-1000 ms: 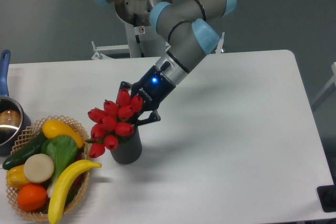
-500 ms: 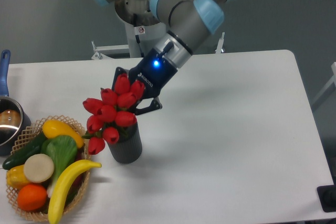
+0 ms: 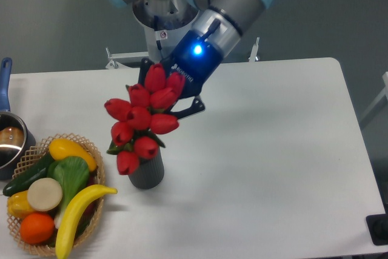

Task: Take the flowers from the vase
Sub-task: 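Lift the gripped tulips up out of the grey vase, then carry the tulip bunch away from the vase and hold it above the table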

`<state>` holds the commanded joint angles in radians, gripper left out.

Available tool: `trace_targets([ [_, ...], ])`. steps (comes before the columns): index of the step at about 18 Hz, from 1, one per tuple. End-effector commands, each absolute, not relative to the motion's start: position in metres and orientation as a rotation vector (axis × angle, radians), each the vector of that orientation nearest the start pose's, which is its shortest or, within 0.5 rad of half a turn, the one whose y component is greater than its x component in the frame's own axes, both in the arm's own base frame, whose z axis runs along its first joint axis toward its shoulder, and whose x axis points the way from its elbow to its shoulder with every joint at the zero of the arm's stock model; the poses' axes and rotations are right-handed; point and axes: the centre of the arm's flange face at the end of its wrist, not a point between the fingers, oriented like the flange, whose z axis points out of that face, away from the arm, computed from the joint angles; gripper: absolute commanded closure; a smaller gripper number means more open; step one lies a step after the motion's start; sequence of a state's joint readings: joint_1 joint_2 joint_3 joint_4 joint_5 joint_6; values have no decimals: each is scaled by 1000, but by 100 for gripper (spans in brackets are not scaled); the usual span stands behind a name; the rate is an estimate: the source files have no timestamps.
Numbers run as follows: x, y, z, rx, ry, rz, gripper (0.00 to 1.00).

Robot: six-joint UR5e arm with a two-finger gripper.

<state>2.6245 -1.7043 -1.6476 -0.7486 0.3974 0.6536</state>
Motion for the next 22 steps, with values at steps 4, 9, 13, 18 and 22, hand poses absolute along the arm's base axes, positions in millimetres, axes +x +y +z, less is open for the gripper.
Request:
trace_targets([
  [4,-373,456,542,-1891,-45,-390,100],
  [9,-410,437,551,-1886,-138,-352,100],
  [13,-459,408,519,-2020,-136,-93,100],
  [18,-476,398,498,-2162,-199,49,100],
  [22,-493,395,450,-2287,-249,86,100],
])
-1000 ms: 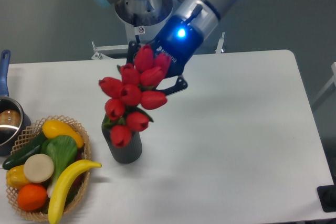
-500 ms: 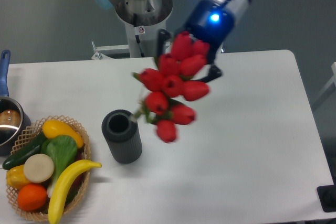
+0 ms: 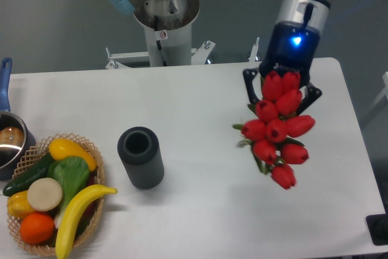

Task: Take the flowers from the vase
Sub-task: 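Carry the tulip bunch away from the vase and hold it above the table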

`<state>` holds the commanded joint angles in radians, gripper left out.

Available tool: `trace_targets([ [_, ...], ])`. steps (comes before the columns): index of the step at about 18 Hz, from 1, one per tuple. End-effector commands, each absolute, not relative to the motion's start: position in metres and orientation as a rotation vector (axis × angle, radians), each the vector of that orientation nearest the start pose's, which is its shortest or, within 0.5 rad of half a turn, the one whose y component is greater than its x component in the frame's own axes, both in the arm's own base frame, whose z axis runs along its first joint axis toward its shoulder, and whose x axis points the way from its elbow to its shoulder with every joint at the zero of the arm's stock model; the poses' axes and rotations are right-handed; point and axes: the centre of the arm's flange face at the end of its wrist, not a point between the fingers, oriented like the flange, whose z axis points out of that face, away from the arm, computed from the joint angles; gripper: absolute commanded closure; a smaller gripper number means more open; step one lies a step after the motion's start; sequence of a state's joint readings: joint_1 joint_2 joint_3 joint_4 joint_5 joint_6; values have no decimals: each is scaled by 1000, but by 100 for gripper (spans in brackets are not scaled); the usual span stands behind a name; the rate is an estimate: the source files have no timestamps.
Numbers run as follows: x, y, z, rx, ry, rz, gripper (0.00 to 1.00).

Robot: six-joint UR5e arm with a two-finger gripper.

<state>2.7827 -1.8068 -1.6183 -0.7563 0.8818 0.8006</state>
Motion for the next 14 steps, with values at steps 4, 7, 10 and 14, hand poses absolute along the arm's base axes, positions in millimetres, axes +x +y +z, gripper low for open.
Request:
trace_targets([
  [4,-503,384,417,-2431,-279,169,100],
  [7,-510,379,411,-2522,-317,253,100],
  [10,-519,374,412,-2627,-296,320,100],
  [14,-534,373,395,-2774,-206,305,100],
])
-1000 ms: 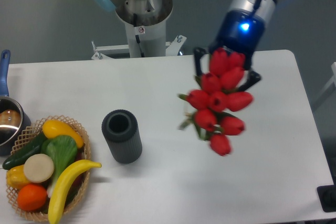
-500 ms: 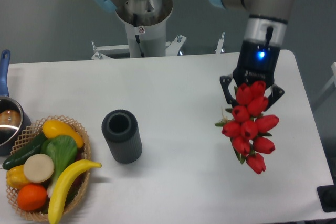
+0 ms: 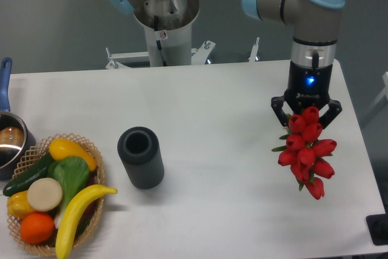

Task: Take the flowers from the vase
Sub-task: 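Carry the tulip bunch away from the vase and hold it above the table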

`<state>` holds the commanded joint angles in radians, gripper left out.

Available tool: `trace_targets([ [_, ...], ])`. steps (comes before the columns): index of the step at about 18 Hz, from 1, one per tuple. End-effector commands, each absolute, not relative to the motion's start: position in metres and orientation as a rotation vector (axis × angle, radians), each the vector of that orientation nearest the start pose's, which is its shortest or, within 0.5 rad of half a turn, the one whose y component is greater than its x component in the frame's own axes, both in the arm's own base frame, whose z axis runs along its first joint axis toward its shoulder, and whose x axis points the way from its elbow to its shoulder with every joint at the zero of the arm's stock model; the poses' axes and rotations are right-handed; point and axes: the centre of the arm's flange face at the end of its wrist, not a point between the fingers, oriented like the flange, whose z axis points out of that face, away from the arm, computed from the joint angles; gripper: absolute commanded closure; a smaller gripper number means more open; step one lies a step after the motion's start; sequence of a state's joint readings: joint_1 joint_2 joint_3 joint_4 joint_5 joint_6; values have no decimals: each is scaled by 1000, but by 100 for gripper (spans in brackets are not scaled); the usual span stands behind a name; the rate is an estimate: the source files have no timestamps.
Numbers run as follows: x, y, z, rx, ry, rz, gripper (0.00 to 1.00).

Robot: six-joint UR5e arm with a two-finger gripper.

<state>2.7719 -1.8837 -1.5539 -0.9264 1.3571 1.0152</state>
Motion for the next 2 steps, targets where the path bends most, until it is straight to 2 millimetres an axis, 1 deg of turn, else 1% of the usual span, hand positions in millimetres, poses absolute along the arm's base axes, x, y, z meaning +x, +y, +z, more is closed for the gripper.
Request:
trace_targets([
  [2,-531,378,385,-2851,-144,333,100],
])
